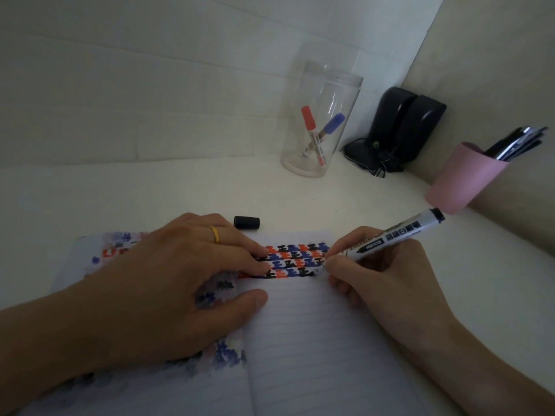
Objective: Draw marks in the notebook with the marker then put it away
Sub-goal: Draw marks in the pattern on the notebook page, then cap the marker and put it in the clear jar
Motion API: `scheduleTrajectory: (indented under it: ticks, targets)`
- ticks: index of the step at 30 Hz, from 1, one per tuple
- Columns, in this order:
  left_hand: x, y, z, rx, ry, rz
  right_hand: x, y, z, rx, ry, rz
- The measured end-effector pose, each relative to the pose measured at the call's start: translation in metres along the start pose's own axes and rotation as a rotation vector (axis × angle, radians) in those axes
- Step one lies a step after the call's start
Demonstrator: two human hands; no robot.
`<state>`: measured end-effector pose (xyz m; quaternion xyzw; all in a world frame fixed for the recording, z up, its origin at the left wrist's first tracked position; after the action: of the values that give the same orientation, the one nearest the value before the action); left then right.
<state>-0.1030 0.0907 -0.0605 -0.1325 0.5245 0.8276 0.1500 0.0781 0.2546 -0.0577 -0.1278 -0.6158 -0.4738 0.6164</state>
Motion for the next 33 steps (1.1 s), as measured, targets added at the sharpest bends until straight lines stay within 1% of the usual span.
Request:
scheduleTrajectory:
  ticks: [2,6,10,14,16,18,19,20,21,23,24,25,26,28,30,33]
  targets:
    - [0.001,-0.001,0.0,-0.003,-0.002,0.005,0.0,0.001,0.001,0.003,0.004,0.046]
    - [-0.002,0.002,0.002,-0.012,-0.013,0.036,0.0,0.004,0.004,-0.016,-0.005,0.227]
    - [-0.008,0.011,0.006,0.028,-0.035,0.118,0.008,0.002,0.008,-0.054,-0.081,0.338]
    - [-0.013,0.022,0.014,0.152,-0.022,0.161,0.029,0.002,0.016,-0.077,-0.123,0.337]
    - [-0.015,0.029,0.024,0.264,0.009,0.163,0.039,0.001,0.021,-0.054,-0.127,0.339]
    - [-0.016,0.038,0.037,0.325,0.057,0.105,0.045,-0.002,0.022,-0.057,-0.104,0.362]
    - [-0.016,0.042,0.043,0.309,0.096,0.042,0.044,-0.003,0.022,-0.075,-0.089,0.384]
    - [-0.014,0.044,0.047,0.254,0.14,-0.016,0.042,-0.004,0.021,-0.099,-0.077,0.413]
    - [-0.01,0.044,0.05,0.153,0.182,-0.043,0.038,-0.005,0.02,-0.121,-0.071,0.441]
    - [0.001,0.037,0.05,-0.159,0.277,0.022,0.026,-0.008,0.016,-0.154,-0.08,0.471]
    - [0.006,0.031,0.048,-0.288,0.316,0.066,0.019,-0.009,0.015,-0.16,-0.09,0.48]
    - [0.011,0.025,0.046,-0.349,0.343,0.092,0.015,-0.01,0.014,-0.161,-0.099,0.485]
    - [0.013,0.019,0.045,-0.339,0.367,0.112,0.012,-0.011,0.014,-0.156,-0.102,0.492]
    - [0.021,0.01,0.045,-0.214,0.408,0.133,0.009,-0.012,0.017,-0.14,-0.112,0.527]
    - [0.022,0.007,0.047,-0.124,0.413,0.165,0.009,-0.012,0.019,-0.139,-0.12,0.555]
    - [0.017,0.003,0.048,-0.089,0.414,0.239,0.011,-0.013,0.018,-0.122,-0.118,0.548]
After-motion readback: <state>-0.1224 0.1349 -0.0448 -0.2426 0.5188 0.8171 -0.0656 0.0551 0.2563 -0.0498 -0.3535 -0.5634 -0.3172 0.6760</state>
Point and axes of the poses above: each hand's wrist, its own z-axis towards the middle knuckle, its own y-axis out of the back of the hand, x = y × z, the point moved 1 cm from there along z, towards the middle knuckle, and after that the axes turned 1 degree about -z, right-handed, at the moved point
